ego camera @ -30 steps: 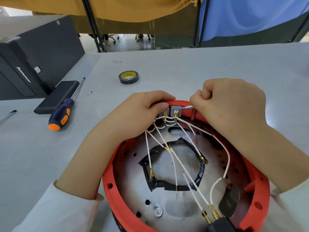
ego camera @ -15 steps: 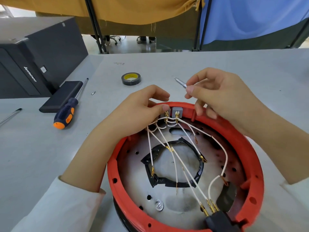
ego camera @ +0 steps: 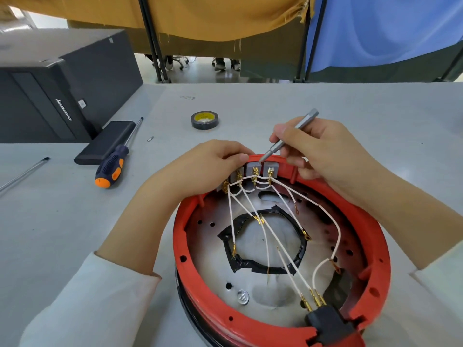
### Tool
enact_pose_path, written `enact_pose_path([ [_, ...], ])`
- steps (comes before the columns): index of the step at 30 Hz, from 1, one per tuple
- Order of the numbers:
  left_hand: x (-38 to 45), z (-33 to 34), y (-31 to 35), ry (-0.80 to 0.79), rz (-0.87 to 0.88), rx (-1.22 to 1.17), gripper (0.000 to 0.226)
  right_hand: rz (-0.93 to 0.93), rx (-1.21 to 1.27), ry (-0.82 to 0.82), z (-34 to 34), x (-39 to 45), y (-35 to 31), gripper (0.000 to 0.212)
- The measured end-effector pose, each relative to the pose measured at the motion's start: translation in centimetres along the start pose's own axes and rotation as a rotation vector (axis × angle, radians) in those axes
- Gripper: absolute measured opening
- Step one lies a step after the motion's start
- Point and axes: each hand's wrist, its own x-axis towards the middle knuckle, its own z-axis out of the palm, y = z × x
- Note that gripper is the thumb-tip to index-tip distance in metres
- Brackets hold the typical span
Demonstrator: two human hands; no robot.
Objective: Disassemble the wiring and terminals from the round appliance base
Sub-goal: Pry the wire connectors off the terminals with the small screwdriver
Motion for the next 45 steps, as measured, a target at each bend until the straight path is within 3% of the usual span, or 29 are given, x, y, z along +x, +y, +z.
enact_pose_path([
  [8, -0.3, 0.7, -0.4, 0.078, 0.080, -0.012, 0.024, -0.181, -0.292, 0.054, 1.2, 1.6, -1.1, 0.038],
  [11, -0.2, 0.7, -0.4, 0.043, 0.115, -0.020, 0.023, -0.174, -0.276, 0.034, 1.2, 1.6, -0.2, 0.036],
  [19, 0.2, 1.0, -0.4, 0.026, 0.099, -0.065, 0.025, -0.239, -0.457, 0.163, 0.7, 1.6, 0.9, 0.034],
  [36, -0.2, 1.0, -0.4, 0.021, 0.081, -0.095, 0.026, -0.296, -0.490, 0.183, 1.2, 1.8, 1.3, 0.033],
  [41, -0.2, 1.1, -0.4, 0.021, 0.085, -0.096, 0.025, -0.182, -0.494, 0.066, 1.0, 2.5, 0.4, 0.026],
  [45, -0.2, 1.1, -0.5, 0.031, 0.082, -0.111, 0.024, -0.177, -0.503, 0.065, 1.1, 2.7, 0.3, 0.026],
])
